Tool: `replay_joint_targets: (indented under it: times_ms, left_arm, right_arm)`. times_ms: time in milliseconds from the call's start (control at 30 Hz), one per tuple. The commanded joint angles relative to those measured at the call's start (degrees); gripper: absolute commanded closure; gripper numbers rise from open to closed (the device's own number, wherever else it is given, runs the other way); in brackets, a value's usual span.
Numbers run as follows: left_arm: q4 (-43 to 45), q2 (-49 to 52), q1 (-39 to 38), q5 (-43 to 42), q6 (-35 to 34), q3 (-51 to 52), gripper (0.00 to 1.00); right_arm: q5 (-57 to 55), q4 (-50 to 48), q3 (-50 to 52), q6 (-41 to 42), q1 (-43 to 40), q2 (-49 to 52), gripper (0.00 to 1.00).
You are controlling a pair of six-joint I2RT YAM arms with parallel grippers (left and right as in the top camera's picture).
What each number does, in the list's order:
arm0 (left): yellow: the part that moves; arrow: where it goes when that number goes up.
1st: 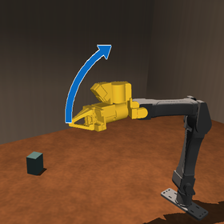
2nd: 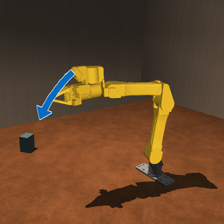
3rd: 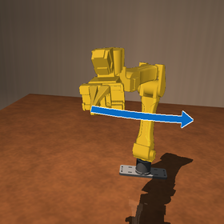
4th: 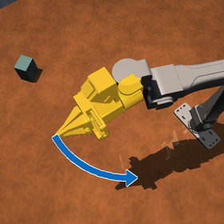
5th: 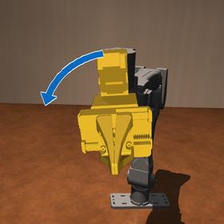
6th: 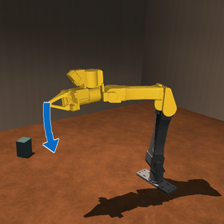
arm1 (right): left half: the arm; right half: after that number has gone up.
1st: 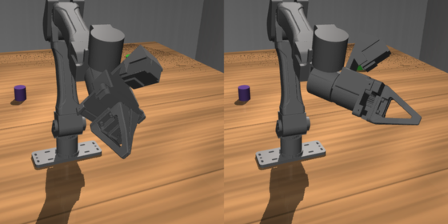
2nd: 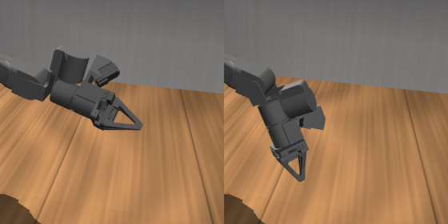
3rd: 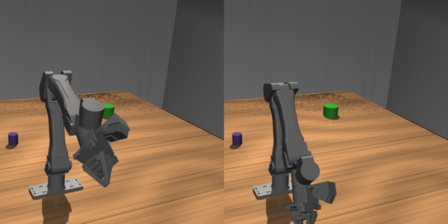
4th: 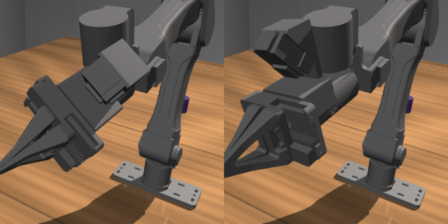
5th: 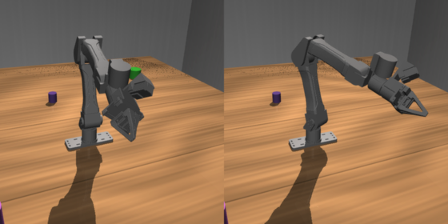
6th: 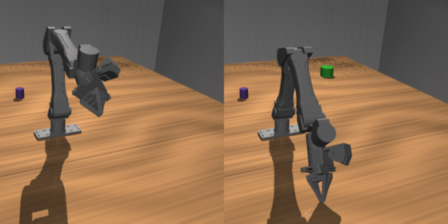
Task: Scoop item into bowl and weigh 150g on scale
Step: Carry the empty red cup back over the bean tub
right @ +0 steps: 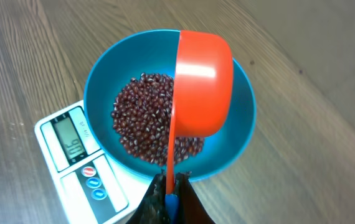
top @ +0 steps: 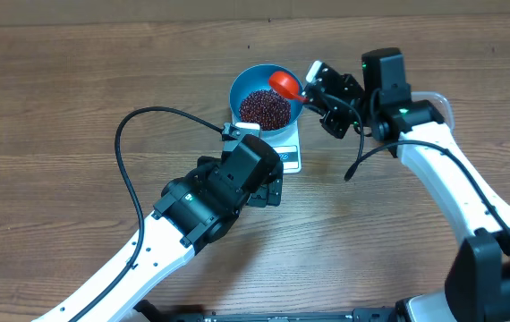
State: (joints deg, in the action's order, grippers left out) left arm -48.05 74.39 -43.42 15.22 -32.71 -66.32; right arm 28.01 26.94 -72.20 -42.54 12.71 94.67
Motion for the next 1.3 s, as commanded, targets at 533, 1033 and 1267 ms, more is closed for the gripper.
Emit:
replay_joint_targets:
  times_ms: [533,1033,1267]
  left_arm:
    - [0.1,0.2,-0.1,0.6,-0.7,-0.2,0.0]
    - [0.1,0.2,-0.1,0.6,-0.7,-0.2,0.0]
    - [0.1,0.2,-0.1,0.6,-0.7,-0.2,0.0]
  right_arm:
    - [-18.5,16.0,-0.2,22.0,-25.9,-7.6,0.96]
    - [-15.1,21.1,-0.2,26.1,-27.4,-0.3,0.96]
    - [-15.1,20.2,-0.2,26.1,-27.4,3.5,0.77]
